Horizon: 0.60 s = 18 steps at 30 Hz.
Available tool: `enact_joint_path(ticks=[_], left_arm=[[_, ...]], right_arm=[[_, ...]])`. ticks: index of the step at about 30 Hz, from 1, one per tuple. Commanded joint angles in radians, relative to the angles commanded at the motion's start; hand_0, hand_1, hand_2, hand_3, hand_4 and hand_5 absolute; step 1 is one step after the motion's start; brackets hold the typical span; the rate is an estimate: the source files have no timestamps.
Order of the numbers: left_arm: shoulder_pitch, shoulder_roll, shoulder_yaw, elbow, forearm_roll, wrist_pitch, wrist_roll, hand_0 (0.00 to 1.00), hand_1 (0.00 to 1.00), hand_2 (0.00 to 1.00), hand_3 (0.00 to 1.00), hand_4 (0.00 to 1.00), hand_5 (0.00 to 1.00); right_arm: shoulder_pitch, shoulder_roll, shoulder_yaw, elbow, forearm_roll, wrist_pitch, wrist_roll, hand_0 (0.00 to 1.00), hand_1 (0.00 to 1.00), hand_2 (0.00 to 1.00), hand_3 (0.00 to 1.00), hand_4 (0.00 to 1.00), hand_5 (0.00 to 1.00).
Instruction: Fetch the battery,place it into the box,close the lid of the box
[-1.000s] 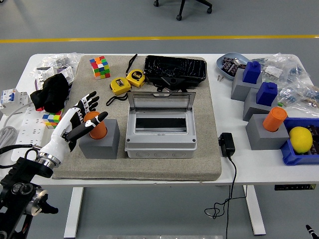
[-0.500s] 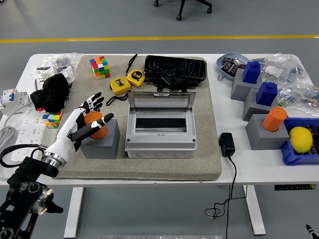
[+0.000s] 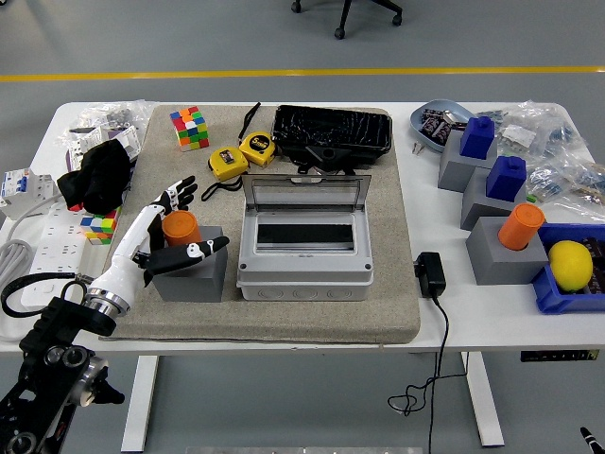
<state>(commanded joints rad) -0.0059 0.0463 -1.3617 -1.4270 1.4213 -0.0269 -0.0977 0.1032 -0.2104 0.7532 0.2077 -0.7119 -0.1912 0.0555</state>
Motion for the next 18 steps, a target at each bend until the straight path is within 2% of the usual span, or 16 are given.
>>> enact_joint_path(ticks=[4,5,10,11,16,17,18], left_arm=[[-0.012,-0.003,0.014,0.019,-0.009,0.021,-0.01,0.885,0.946,0.867,0.882,0.998,0.002],[-0.015,-0.004,0.018,0.023,-0.013,0.025,-0.012,0.853,0.907,0.779,0.768,0.998,0.002],[-0.023,-0.004,0.042,0.036,-0.041,0.04,-0.018,0.853,0.907,0.779,0.768,0.998,0.002],[-0.023,-0.005,0.046,0.039,-0.05,0.043,-0.019,0.802,0.859,0.731,0.723,0.998,0.002],[-0.024,-0.006,0.058,0.05,-0.08,0.053,-0.023,0.802,0.859,0.731,0.723,0.998,0.002],[-0.025,-0.006,0.059,0.051,-0.083,0.054,-0.024,0.783,0.836,0.677,0.691,0.998,0.002],[-0.024,-0.005,0.061,0.053,-0.087,0.056,-0.024,0.783,0.836,0.677,0.691,0.998,0.002]], right_arm=[[0.001,0.0,0.0,0.0,0.0,0.0,0.0,0.802,0.762,0.749,0.766,0.998,0.998],[0.001,0.0,0.0,0.001,0.0,0.001,0.0,0.802,0.762,0.749,0.765,0.998,0.998],[0.001,-0.002,-0.003,0.0,0.002,0.001,0.0,0.802,0.762,0.749,0.765,0.998,0.998],[0.001,-0.002,-0.004,-0.001,0.002,0.001,0.0,0.802,0.763,0.749,0.764,0.998,0.998],[0.0,-0.002,-0.006,0.0,0.002,0.001,0.0,0.802,0.763,0.749,0.764,0.998,0.998],[0.0,-0.002,-0.006,0.0,0.002,0.001,0.0,0.803,0.762,0.749,0.764,0.998,0.998],[0.001,-0.002,-0.006,0.0,0.002,0.001,0.0,0.803,0.762,0.749,0.764,0.998,0.998]])
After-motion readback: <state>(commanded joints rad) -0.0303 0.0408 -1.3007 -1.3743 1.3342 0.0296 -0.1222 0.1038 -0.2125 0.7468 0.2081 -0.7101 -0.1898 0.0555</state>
